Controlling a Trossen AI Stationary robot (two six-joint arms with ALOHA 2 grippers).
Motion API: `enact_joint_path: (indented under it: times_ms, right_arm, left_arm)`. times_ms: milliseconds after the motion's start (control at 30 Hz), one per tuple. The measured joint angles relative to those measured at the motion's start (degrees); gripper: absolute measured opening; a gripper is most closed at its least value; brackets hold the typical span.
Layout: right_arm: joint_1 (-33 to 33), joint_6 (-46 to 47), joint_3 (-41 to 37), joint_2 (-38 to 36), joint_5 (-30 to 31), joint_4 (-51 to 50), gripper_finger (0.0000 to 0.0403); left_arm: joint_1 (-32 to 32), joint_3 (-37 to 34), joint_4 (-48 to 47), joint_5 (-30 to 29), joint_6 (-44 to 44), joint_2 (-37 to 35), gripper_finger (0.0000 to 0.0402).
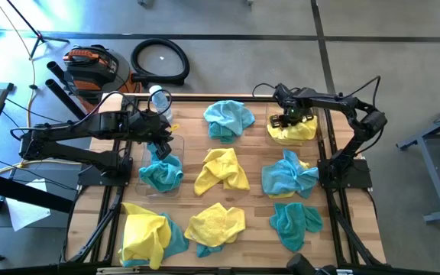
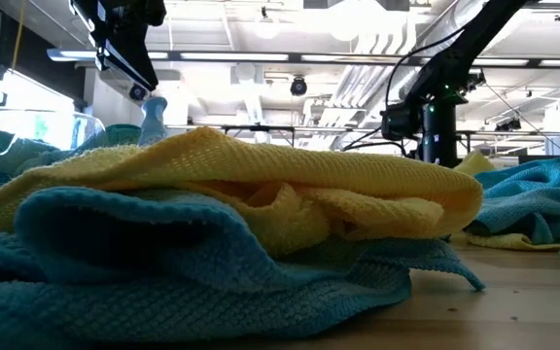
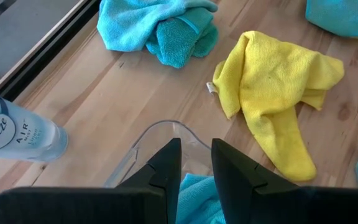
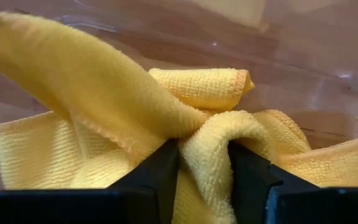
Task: Sort microfiber towel by color & place in baskets
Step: Put the yellow microfiber cloth into the right transparent bin, then put the blue microfiber cloth into the left transparent bin
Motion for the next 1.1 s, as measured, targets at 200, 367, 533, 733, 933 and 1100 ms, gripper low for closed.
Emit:
enact_joint_path:
  times_ms: [200, 367, 533, 733, 933, 1100]
  right_arm:
    - [0.4, 0.2, 4.4, -2.0, 2.3, -7.2, 0.0131]
    - [1.5, 3.1, 6.0, -8.4, 3.1, -11.1, 0.0131]
    - [3.5, 7.1, 6.1, -16.8, 3.1, -14.0, 0.0131]
    - [7.4, 11.6, 6.1, -25.9, 7.6, -16.7, 0.0131]
    - [11.3, 16.6, 6.1, -31.4, 9.2, -19.5, 0.0130]
    - [14.7, 16.5, 6.1, -33.0, 9.0, -24.1, 0.0129]
  left_arm:
    - [0.0, 0.0, 0.0, -0.2, 2.6, 0.0, 0.0078]
    - [0.0, 0.0, 0.0, -0.2, 4.7, 0.0, 0.0078]
    - [0.0, 0.0, 0.0, -0.2, 7.6, 0.0, 0.0078]
    - [0.0, 0.0, 0.3, -0.2, 10.8, 0.0, 0.0078]
    - [0.1, 0.0, 0.5, -0.2, 11.7, 0.4, 0.0078]
    - [1.8, 0.6, 1.9, 0.3, 11.7, 4.2, 0.0078]
